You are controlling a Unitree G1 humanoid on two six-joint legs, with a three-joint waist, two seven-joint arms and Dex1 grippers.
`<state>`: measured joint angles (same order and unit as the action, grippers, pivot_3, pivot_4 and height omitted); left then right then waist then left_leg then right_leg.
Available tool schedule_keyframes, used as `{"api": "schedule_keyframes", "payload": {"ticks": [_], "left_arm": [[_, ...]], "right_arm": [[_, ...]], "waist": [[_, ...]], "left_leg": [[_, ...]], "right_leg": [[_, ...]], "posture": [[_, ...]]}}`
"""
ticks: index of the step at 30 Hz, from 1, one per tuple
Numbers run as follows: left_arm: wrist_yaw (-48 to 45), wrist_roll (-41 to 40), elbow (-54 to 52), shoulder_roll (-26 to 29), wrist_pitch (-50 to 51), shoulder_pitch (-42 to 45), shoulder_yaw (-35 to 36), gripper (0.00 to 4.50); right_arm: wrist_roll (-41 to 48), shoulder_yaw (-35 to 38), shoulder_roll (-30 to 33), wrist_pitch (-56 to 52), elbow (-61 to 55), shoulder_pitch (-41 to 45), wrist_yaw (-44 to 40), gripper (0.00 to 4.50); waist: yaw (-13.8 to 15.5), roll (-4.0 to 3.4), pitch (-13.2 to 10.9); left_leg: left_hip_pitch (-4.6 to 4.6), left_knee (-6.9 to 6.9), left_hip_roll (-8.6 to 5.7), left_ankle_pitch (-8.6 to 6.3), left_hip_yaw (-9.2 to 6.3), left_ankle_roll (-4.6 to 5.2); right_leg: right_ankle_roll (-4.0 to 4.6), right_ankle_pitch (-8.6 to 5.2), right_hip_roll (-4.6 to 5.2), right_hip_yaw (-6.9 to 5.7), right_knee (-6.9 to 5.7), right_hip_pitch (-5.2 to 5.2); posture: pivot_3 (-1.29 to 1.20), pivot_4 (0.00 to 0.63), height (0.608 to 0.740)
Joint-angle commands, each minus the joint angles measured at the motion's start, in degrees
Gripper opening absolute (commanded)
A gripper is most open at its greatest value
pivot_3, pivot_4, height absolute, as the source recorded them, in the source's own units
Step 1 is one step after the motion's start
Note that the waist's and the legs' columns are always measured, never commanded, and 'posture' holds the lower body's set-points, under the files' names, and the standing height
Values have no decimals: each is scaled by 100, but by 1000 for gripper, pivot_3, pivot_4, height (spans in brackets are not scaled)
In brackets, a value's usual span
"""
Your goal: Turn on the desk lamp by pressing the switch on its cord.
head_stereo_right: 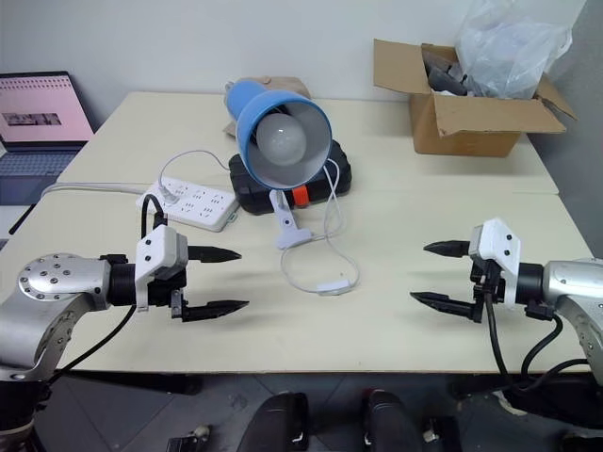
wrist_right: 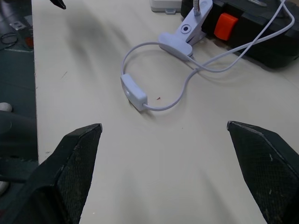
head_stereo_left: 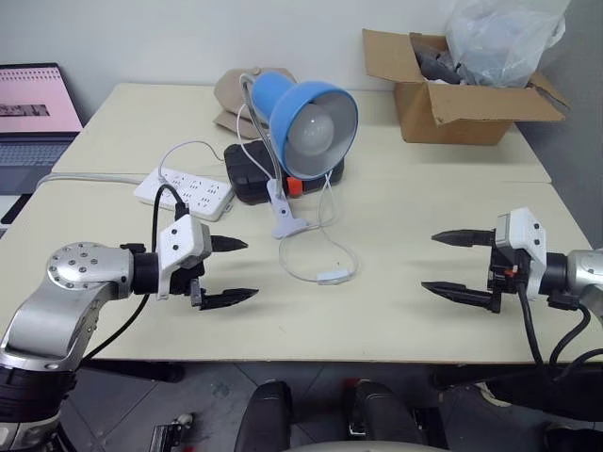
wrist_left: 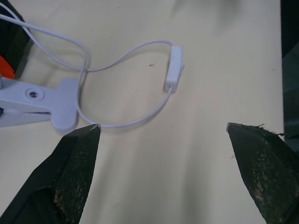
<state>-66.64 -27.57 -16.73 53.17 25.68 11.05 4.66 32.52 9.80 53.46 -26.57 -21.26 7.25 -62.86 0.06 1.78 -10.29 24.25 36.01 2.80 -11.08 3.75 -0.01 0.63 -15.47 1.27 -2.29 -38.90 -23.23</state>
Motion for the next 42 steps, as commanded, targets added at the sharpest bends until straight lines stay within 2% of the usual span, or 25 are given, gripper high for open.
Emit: {"api": "schedule_keyframes", "payload": {"ticks": [1,9,16,23,27,34,42], "left_arm": [[75,-116,-211,5,21,94,172,4489],[166,35,-280,68,-86,108,131,4489],[-219,-432,-249,95,145,242,174,4489],[-7,247,67,-151,-339,501,-334,4489],[-167,452,222,-387,-539,684,-806,4489],[-270,1067,1083,-1040,-1216,1190,-1574,4489],[-239,1649,2257,-1821,-2060,1601,-2030,4489]], "right_arm": [[-6,30,-40,113,-40,183,14,4500],[-13,12,-94,43,-123,222,101,4500],[64,4,-124,-99,-330,183,223,4500],[118,-69,-179,-286,-564,238,389,4500],[11,-210,-199,-531,-703,292,678,4500],[-43,-481,-11,-1368,-956,338,1105,4500],[-85,-491,-103,-1498,-1205,242,1376,4500]], "waist": [[1,0,0],[2,1,0],[2,0,0],[5,0,0],[5,1,0],[28,1,0],[33,2,0]], "left_leg": [[0,0,0,0,0,0],[1,0,-1,0,0,0],[0,0,0,0,-1,0],[0,2,-3,0,-1,0],[3,2,-2,0,0,0],[6,5,-3,1,-3,1],[12,7,-3,1,-6,1]], "right_leg": [[0,0,0,0,0,0],[0,0,0,0,0,0],[0,0,0,-1,-1,0],[-3,2,0,1,-2,1],[-2,1,0,1,-1,0],[-3,2,0,-1,-3,-1],[-4,2,-4,-4,-2,-3]], "posture": [[0,150,740],[0,150,740],[0,150,740],[0,150,740],[0,150,740],[0,150,740],[0,150,740]]}}
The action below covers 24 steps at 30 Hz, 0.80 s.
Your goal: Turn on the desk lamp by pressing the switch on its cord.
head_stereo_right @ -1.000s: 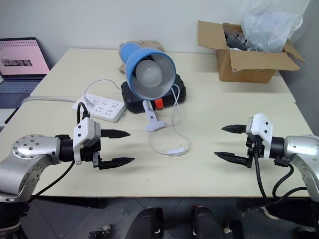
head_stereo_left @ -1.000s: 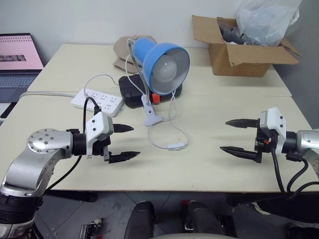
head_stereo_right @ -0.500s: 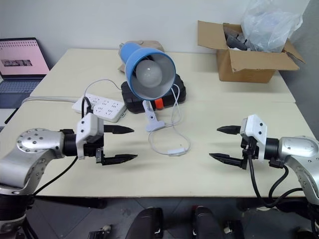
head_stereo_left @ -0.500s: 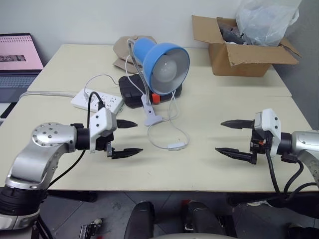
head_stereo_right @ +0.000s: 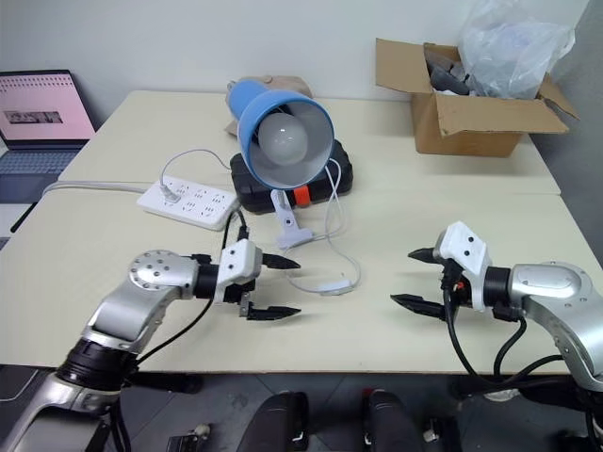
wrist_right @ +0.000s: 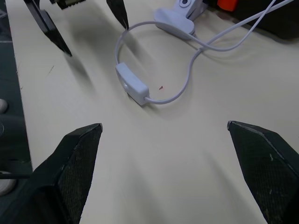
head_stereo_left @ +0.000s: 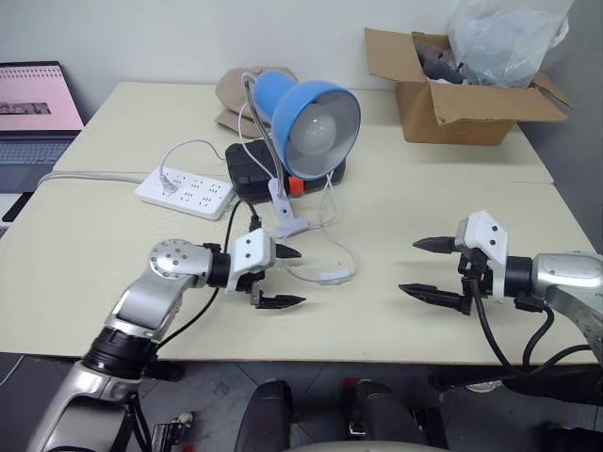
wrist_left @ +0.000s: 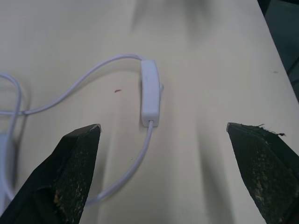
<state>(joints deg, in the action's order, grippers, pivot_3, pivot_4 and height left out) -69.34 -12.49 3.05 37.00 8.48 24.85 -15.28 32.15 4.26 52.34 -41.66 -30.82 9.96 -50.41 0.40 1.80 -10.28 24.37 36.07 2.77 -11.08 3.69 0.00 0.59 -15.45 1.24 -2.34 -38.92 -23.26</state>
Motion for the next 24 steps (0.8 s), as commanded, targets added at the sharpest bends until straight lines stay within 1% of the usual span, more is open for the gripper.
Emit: {"api": "schedule_keyframes", "payload": {"ticks": [1,6,12,14,15,18,19,20,21,24], "left_arm": [[51,187,420,-287,-405,274,-55,4489],[84,361,1018,-658,-711,448,-102,4489],[-79,464,1253,-799,-860,487,-177,4489],[-54,488,1383,-884,-900,538,-189,4140],[-34,509,1439,-927,-916,561,-199,4053],[10,587,1586,-1046,-985,611,-228,3458],[22,619,1613,-1078,-1009,617,-252,3174],[28,646,1629,-1107,-1021,619,-266,3007],[19,673,1624,-1122,-1024,613,-285,2702],[-2,717,1604,-1136,-1031,591,-304,2192]], "right_arm": [[-94,46,-5,76,-274,-53,146,4500],[-142,54,-46,69,-408,-144,248,4500],[-129,128,-20,16,-518,-220,271,4500],[-111,133,-10,-2,-513,-193,267,4500],[-94,135,-4,-15,-515,-179,260,4500],[-78,117,-3,-39,-505,-127,253,4500],[-75,114,2,-45,-503,-110,250,4500],[-73,109,8,-51,-501,-95,244,4500],[-67,112,14,-56,-503,-88,237,4500],[-63,125,26,-54,-515,-94,221,4500]], "waist": [[0,0,0],[-5,1,1],[-15,1,1],[-15,1,1],[-14,1,1],[-13,2,1],[-13,2,1],[-15,2,1],[-16,2,1],[-19,1,1]], "left_leg": [[0,1,0,0,0,0],[0,3,0,0,0,0],[1,3,0,0,-2,0],[1,4,0,0,-3,0],[1,4,0,0,-4,0],[2,7,-1,0,-4,1],[2,7,-2,0,-4,1],[2,7,-2,0,-4,1],[2,7,-1,0,-4,1],[2,7,0,0,-6,1]], "right_leg": [[-1,0,-1,0,0,0],[-4,3,-1,1,-1,0],[-5,3,-4,0,-1,0],[-5,3,-4,-1,-1,0],[-5,3,-3,-1,-2,1],[-7,4,-3,-1,-2,2],[-8,5,-3,0,-2,2],[-8,5,-3,0,-1,2],[-8,5,-4,0,-1,2],[-8,5,-6,-1,-1,2]], "posture": [[0,150,740],[0,150,740],[0,150,740],[0,150,740],[0,150,740],[0,150,740],[0,150,740],[0,150,740],[0,150,740],[0,150,740]]}}
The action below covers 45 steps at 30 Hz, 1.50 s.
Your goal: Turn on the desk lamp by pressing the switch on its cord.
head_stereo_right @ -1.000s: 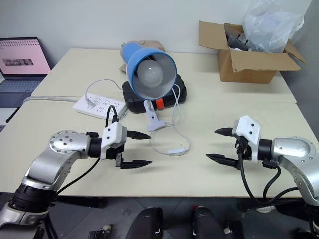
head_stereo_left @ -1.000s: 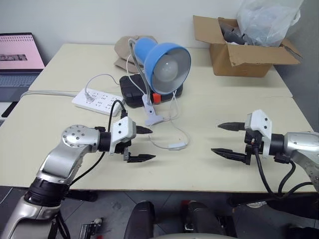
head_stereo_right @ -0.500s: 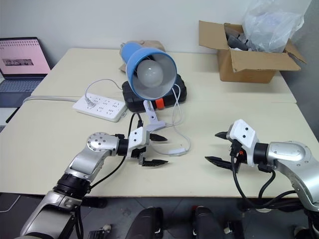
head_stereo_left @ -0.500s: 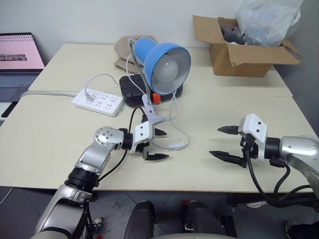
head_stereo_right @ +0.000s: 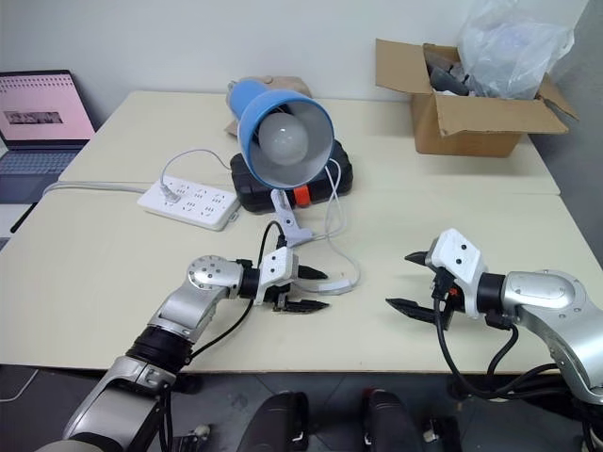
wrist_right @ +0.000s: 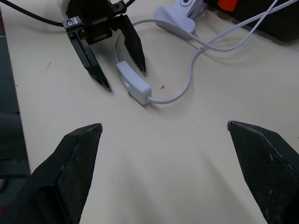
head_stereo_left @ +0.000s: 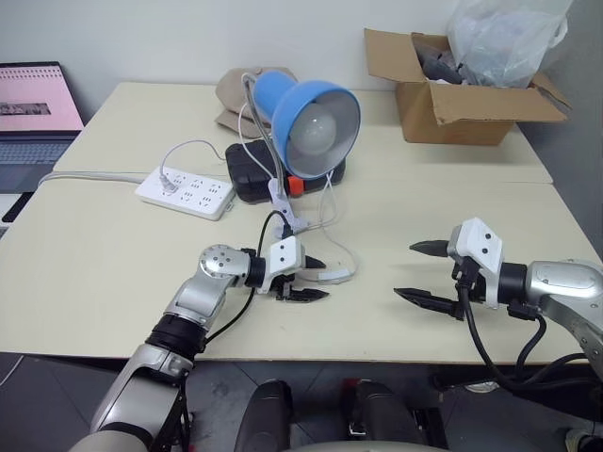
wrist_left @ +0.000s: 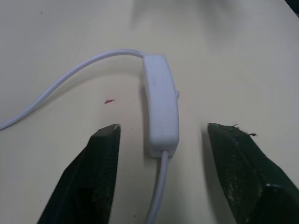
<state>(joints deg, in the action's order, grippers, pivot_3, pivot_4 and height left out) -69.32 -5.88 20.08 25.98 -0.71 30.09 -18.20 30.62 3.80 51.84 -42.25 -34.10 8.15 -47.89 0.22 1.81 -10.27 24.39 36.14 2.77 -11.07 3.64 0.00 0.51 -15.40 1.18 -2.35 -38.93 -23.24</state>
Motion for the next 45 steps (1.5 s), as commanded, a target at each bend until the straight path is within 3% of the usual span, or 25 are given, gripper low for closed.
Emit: {"api": "schedule_keyframes", "payload": {"ticks": [1,5,9,18,25,32,45], "left_arm": [[-11,77,-93,-28,-119,64,-20,1936],[-19,147,-42,-2,-175,72,-7,1301],[-17,141,-69,-21,-171,79,26,376],[-384,-41,-564,181,-31,240,95,404],[-631,-85,-1040,467,208,354,88,404],[-499,12,-1249,508,269,240,71,404],[-390,-10,-1388,532,358,153,63,404]], "right_arm": [[84,163,78,7,-178,99,-34,4500],[60,131,74,36,-140,152,-59,4500],[87,108,52,31,-135,188,-109,4500],[87,-301,-122,123,-189,525,-225,4500],[-240,-1329,-462,-222,-32,1382,-91,4500],[-616,-2395,-1261,-580,652,2482,-7,4500],[-1215,-2767,-1357,-159,1240,2593,-401,4500]], "waist": [[-1,0,0],[-1,0,0],[-2,0,0],[-14,0,0],[-32,0,0],[-38,0,0],[-26,0,0]], "left_leg": [[0,0,0,0,-1,0],[0,0,-1,0,-1,0],[0,0,0,0,-1,0],[0,0,0,0,-2,0],[0,0,0,0,-4,0],[2,1,3,0,-6,0],[10,6,3,1,-7,1]], "right_leg": [[0,0,0,0,0,0],[0,0,0,0,0,0],[0,0,0,-1,0,0],[0,0,0,-1,0,0],[1,0,-2,-1,-2,0],[2,0,-3,-3,-5,-4],[2,0,-3,-8,-5,-6]], "posture": [[0,150,740],[0,150,740],[0,150,740],[0,150,740],[0,150,740],[0,150,740],[0,150,740]]}}
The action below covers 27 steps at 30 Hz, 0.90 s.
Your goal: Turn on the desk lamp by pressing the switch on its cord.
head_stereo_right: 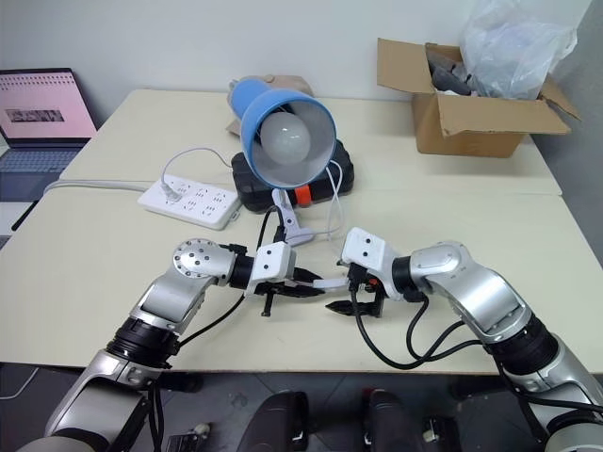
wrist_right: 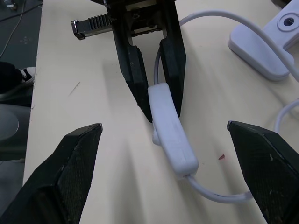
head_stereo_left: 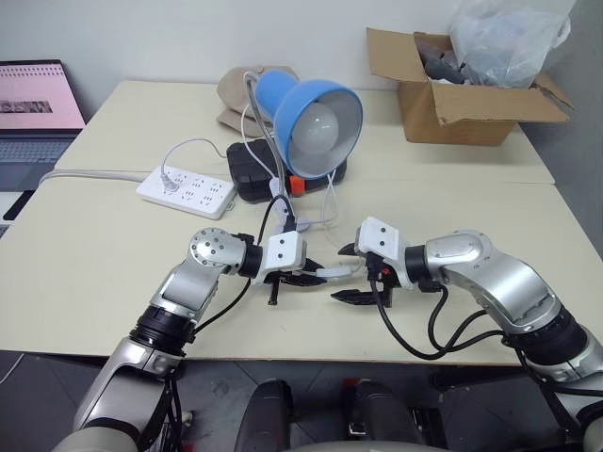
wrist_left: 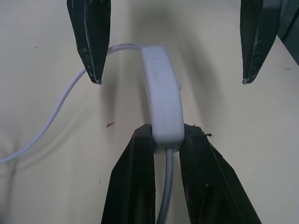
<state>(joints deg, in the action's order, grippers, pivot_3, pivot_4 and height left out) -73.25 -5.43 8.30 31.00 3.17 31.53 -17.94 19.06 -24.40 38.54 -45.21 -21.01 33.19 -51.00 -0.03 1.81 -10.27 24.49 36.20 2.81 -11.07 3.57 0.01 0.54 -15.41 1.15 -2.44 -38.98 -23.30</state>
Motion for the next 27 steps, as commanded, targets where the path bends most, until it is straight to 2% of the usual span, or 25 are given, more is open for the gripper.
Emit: {"api": "schedule_keyframes", "payload": {"ticks": [1,8,9,12,23,27], "left_arm": [[2,-56,-205,31,-30,7,36,404],[-8,-63,-216,38,-31,-6,35,404],[-8,-65,-222,39,-31,-9,36,404],[-3,-64,-220,38,-43,-9,40,404],[8,-78,-239,15,-35,33,48,403],[-2,-70,-238,12,-35,39,56,403]], "right_arm": [[-76,55,-35,146,-66,80,-105,4500],[-227,0,-129,212,-20,28,-131,4500],[-259,-8,-140,230,-1,26,-141,4136],[-372,-47,-168,315,105,37,-176,3549],[-959,-272,-109,1013,470,116,-455,842],[-1069,-245,-144,1158,533,122,-571,594]], "waist": [[-2,0,0],[-2,0,0],[-2,0,0],[-2,0,0],[-3,0,0],[-2,0,0]], "left_leg": [[0,0,0,0,0,0],[0,0,-1,0,1,0],[0,0,-1,0,1,0],[0,0,-1,0,1,0],[0,0,-1,0,2,0],[0,0,-2,0,2,0]], "right_leg": [[0,0,0,0,0,0],[0,0,1,1,1,0],[0,0,0,1,0,0],[0,0,1,1,0,0],[0,0,0,2,1,0],[0,0,0,2,1,0]], "posture": [[0,150,740],[0,150,740],[0,150,740],[0,150,740],[0,150,740],[0,150,740]]}}
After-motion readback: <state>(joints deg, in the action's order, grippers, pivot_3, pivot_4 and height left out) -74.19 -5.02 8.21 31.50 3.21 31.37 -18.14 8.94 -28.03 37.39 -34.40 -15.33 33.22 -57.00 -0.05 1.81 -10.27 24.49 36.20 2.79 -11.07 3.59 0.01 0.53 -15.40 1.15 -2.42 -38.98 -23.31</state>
